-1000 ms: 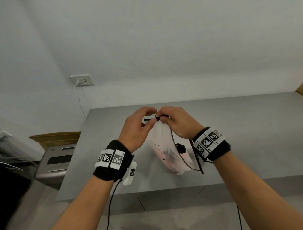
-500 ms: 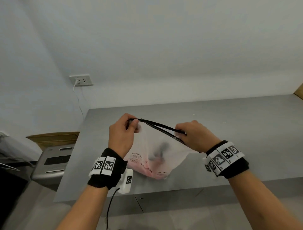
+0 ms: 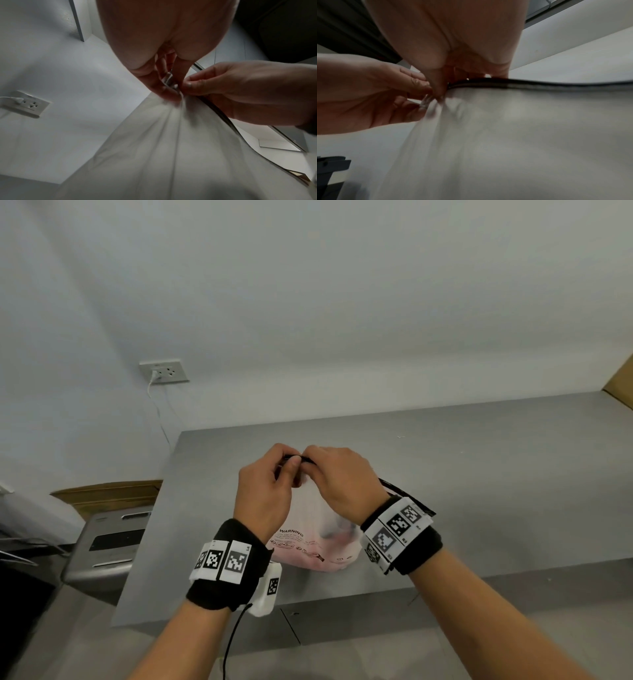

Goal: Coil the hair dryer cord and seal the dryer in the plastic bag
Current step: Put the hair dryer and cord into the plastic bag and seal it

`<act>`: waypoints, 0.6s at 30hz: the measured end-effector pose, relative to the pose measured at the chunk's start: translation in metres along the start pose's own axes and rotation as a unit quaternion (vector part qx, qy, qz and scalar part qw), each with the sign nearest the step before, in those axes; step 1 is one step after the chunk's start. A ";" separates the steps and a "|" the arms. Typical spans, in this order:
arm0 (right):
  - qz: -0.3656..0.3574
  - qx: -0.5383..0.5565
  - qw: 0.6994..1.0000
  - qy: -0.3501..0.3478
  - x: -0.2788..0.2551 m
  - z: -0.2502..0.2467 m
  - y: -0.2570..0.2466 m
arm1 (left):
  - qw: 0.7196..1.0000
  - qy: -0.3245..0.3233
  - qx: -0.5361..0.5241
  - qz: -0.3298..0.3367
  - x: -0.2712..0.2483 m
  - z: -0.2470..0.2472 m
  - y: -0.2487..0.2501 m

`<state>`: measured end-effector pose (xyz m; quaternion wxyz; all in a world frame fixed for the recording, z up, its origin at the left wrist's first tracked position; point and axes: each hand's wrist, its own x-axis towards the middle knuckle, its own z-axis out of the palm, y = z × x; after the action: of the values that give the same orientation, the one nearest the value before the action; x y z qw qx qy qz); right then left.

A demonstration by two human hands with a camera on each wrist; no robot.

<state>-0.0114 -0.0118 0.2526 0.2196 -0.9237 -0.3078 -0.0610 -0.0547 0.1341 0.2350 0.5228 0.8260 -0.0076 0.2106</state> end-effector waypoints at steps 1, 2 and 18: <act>0.003 -0.009 1.000 0.005 -0.001 0.001 -0.001 | 1.000 0.006 -0.001 -0.002 0.000 -0.001 -0.001; 0.003 -0.010 1.000 0.009 -0.003 0.002 -0.001 | 1.000 0.009 -0.001 -0.005 -0.001 -0.002 -0.001; 0.066 -0.074 0.995 -0.004 -0.055 -0.004 0.052 | 0.996 0.079 0.034 -0.038 -0.002 -0.019 -0.014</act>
<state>-0.0243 -0.0806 0.2231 0.1527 -0.9561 -0.2413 -0.0655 -0.0596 0.1567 0.2288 0.5010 0.8237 0.0724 0.2553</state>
